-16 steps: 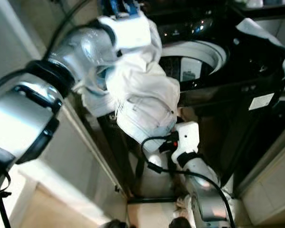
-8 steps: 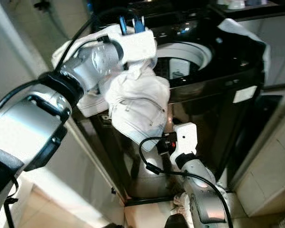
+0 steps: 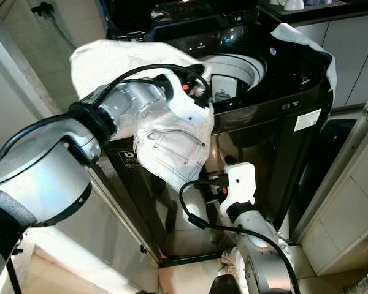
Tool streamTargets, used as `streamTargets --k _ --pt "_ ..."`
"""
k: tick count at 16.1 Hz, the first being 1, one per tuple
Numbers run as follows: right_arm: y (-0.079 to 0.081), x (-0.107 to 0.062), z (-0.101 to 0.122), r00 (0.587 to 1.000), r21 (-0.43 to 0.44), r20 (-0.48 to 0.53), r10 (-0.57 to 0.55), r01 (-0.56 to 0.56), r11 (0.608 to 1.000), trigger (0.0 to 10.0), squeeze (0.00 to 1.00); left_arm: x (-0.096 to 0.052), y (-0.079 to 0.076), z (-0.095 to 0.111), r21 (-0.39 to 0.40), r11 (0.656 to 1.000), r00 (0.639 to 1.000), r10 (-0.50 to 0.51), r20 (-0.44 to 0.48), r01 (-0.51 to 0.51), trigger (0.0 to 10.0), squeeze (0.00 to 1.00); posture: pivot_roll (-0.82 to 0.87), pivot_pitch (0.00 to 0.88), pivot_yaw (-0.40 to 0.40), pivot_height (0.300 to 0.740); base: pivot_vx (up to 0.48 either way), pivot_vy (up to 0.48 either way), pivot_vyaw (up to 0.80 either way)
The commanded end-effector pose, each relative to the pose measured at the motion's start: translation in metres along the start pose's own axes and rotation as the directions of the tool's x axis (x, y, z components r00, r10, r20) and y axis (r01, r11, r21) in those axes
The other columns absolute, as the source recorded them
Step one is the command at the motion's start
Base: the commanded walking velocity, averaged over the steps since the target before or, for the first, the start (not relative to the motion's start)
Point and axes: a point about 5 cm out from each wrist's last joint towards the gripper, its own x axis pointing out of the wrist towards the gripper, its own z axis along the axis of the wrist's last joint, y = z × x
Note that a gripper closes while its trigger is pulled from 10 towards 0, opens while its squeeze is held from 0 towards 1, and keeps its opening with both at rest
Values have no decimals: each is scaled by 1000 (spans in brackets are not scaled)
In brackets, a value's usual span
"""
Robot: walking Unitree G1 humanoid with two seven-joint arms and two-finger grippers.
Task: Clothes washing
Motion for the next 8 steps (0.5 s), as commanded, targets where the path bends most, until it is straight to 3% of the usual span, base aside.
streamTargets --k 1,4,6,7,8 --pt "5 0 7 1000 6 25 9 -9 1000 10000 0 3 30 -9 72 987 990 143 17 -144 10000 1000 -386 0 219 719 0 0 0" --pt "3 -2 7 1000 5 24 5 -6 1000 10000 0 1 62 -22 79 949 952 306 3 -305 10000 1000 -377 0 210 719 0 0 0" --pt "2 -2 6 1000 4 21 5 -5 1000 10000 0 0 73 -28 25 943 942 333 -38 -333 10000 1000 -376 0 209 719 0 0 0" --pt "3 0 7 1000 4 21 7 -8 1000 10000 0 -2 73 -51 -507 794 933 204 -296 -335 10000 1000 -376 0 209 719 0 0 0" --pt "4 1 7 1000 5 22 8 -8 1000 10000 0 -4 69 -55 -648 684 933 147 -327 -335 10000 1000 -376 0 209 719 0 0 0"
